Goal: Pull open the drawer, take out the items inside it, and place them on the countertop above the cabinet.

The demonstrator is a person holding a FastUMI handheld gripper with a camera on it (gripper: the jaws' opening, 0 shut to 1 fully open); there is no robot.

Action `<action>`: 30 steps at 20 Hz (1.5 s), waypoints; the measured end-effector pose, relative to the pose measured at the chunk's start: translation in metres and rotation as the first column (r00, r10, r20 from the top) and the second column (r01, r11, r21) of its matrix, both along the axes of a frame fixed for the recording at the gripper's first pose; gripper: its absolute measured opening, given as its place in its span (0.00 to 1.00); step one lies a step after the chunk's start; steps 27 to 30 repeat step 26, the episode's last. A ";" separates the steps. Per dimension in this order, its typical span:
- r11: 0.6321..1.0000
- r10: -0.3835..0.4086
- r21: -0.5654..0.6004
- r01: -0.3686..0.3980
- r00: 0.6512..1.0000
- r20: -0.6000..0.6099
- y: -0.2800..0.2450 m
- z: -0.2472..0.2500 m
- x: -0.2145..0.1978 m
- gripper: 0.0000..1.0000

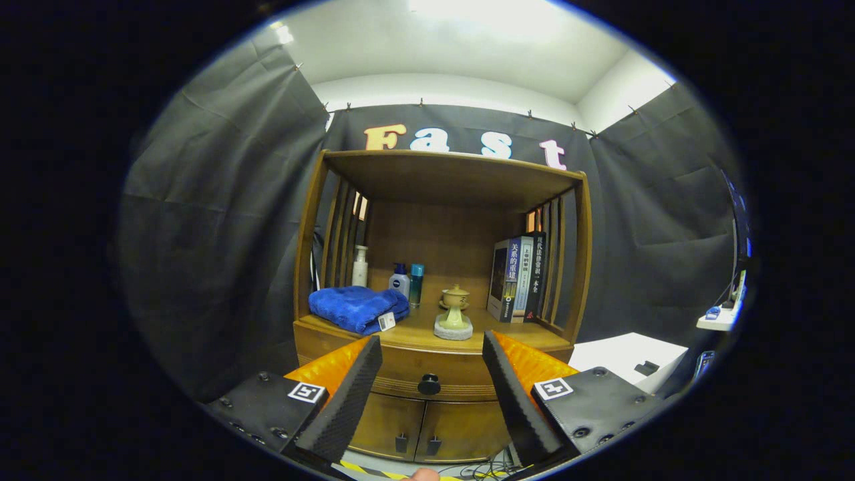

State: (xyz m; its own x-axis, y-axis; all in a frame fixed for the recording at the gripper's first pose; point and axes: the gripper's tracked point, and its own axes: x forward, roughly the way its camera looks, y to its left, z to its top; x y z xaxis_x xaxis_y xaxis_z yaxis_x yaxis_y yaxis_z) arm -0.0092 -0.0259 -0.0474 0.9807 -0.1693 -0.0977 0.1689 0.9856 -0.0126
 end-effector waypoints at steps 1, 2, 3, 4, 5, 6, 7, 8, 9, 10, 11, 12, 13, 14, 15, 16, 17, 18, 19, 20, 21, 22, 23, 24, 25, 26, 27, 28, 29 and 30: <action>1.000 0.000 -0.001 0.000 1.000 0.011 0.001 0.004 -0.002 0.98; 1.000 0.001 0.001 -0.001 1.000 0.018 0.002 0.008 -0.003 0.98; 1.000 0.001 0.002 -0.002 1.000 0.022 0.003 0.010 -0.003 0.98; 1.000 -0.001 0.003 0.001 1.000 0.022 0.004 0.011 -0.002 0.98; 1.000 -0.001 -0.005 0.002 1.000 0.019 0.004 0.010 -0.002 0.98; 1.000 -0.002 -0.012 0.002 1.000 0.015 0.004 0.009 -0.003 0.98; 1.000 -0.003 -0.016 0.003 1.000 0.013 0.005 0.009 -0.002 0.98; 1.000 -0.002 -0.015 0.002 1.000 0.009 0.004 0.008 -0.001 0.98; 1.000 -0.002 -0.014 0.002 1.000 0.005 0.005 0.008 -0.001 0.98; 1.000 -0.002 -0.015 0.002 1.000 0.006 0.004 0.008 -0.001 0.98; 1.000 -0.002 -0.016 0.002 1.000 0.006 0.004 0.010 0.000 0.98; 1.000 -0.003 -0.018 0.003 1.000 0.004 0.003 0.010 0.000 0.98; 1.000 -0.006 -0.020 0.006 1.000 0.003 0.003 0.012 0.000 0.98; 1.000 -0.007 -0.019 0.007 1.000 0.005 0.002 0.012 0.001 0.98; 1.000 -0.007 -0.016 0.007 1.000 0.009 0.002 0.015 0.000 0.98; 1.000 -0.008 -0.014 0.008 1.000 0.013 0.003 0.017 -0.001 0.98; 1.000 -0.007 -0.012 0.007 1.000 0.016 0.003 0.018 0.000 0.98; 1.000 -0.004 -0.011 0.005 1.000 0.017 0.003 0.019 0.000 0.98; 1.000 -0.004 -0.011 0.004 1.000 0.018 0.004 0.018 0.000 0.98; 1.000 -0.005 -0.013 0.005 1.000 0.017 0.004 0.019 0.000 0.98; 1.000 -0.005 -0.015 0.005 1.000 0.016 0.004 0.021 -0.001 0.98; 1.000 -0.006 -0.016 0.006 1.000 0.017 0.004 0.022 -0.001 0.98; 1.000 -0.006 -0.016 0.007 1.000 0.018 0.003 0.021 0.000 0.98; 1.000 -0.006 -0.015 0.007 1.000 0.018 0.004 0.021 0.000 0.98; 1.000 -0.006 -0.016 0.007 1.000 0.017 0.004 0.021 -0.001 0.98; 1.000 -0.008 -0.017 0.008 1.000 0.015 0.003 0.020 -0.001 0.98; 1.000 -0.008 -0.017 0.008 1.000 0.015 0.003 0.020 -0.001 0.98; 1.000 -0.008 -0.017 0.008 1.000 0.015 0.003 0.020 -0.001 0.98; 1.000 -0.008 -0.017 0.008 1.000 0.015 0.003 0.020 -0.001 0.98; 1.000 -0.008 -0.017 0.008 1.000 0.015 0.003 0.020 -0.001 0.98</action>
